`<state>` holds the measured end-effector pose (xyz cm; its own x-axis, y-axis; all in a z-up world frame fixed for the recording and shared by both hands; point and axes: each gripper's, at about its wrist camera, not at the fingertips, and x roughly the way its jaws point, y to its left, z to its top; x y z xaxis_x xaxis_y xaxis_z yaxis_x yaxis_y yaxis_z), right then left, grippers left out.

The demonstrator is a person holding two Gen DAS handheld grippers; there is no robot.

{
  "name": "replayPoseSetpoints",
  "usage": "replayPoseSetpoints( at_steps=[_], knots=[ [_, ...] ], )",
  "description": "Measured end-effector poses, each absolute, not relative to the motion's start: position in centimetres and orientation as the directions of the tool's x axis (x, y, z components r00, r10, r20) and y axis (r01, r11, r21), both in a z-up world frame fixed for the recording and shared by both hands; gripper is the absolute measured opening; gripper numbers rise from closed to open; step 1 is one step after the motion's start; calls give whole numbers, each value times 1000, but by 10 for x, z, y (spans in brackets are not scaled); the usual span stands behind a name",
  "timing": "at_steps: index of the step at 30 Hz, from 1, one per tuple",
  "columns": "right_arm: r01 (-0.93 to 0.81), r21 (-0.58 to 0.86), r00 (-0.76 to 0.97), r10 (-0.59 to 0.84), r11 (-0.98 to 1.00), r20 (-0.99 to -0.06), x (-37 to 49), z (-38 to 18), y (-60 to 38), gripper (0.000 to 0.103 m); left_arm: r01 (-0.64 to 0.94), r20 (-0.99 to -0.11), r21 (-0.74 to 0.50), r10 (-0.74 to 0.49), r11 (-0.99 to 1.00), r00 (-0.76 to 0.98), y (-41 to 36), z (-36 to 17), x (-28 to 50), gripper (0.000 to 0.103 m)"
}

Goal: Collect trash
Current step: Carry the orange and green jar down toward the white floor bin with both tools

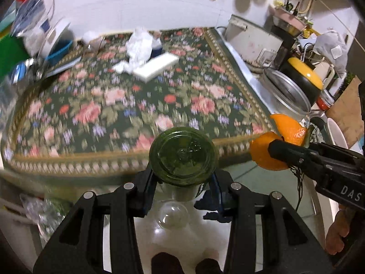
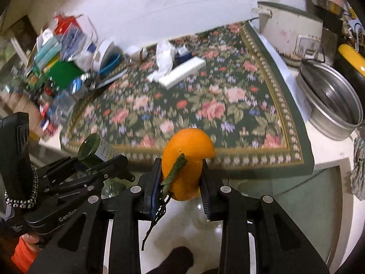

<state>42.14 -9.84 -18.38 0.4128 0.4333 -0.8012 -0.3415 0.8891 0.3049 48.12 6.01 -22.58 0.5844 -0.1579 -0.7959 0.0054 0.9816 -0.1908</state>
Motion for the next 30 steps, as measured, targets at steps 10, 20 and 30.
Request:
replayPoseSetpoints(
  at_steps=[10,20,30],
  knots=[
    [-460,278,254,425,843,-869,401,-275,-122,28,-189,-865,-224,-106,956,490,26,-329,446,41],
    [-423,306,129,391,853,-911,395,-409,-109,28,-238,-928,-215,-122,947,352,23,-466,444,41],
    [-338,318,82,365,886,-928,404,-561,-79,30,-241,-944,-247,-177,938,278,51,-620,437,41]
  ],
)
